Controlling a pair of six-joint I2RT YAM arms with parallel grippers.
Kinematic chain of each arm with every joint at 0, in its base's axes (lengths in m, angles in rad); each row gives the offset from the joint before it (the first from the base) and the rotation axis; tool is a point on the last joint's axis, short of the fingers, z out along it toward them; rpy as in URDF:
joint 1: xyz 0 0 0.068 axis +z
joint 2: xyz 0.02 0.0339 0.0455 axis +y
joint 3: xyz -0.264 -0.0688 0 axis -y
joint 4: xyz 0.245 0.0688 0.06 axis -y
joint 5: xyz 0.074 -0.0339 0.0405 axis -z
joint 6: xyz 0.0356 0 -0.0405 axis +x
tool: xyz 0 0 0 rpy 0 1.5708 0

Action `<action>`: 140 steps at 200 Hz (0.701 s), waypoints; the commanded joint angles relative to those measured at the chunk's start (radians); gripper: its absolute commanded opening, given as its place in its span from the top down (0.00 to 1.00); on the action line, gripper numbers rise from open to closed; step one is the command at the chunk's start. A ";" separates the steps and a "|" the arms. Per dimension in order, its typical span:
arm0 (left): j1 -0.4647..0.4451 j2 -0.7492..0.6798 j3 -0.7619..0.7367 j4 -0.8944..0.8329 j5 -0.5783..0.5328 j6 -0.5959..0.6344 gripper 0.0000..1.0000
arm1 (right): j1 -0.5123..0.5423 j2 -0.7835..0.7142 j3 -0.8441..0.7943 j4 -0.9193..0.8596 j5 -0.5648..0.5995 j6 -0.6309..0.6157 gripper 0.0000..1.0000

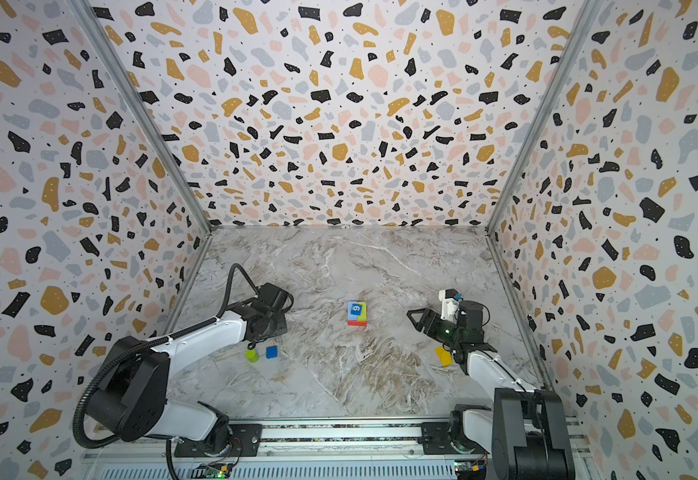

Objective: Build the wood block tower
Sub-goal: 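Carry the green '2' cube over the block stack with the left gripper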

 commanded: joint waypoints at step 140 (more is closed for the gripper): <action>-0.168 0.058 0.404 -0.224 -0.018 0.080 0.73 | -0.006 0.018 0.010 0.042 -0.045 0.015 0.24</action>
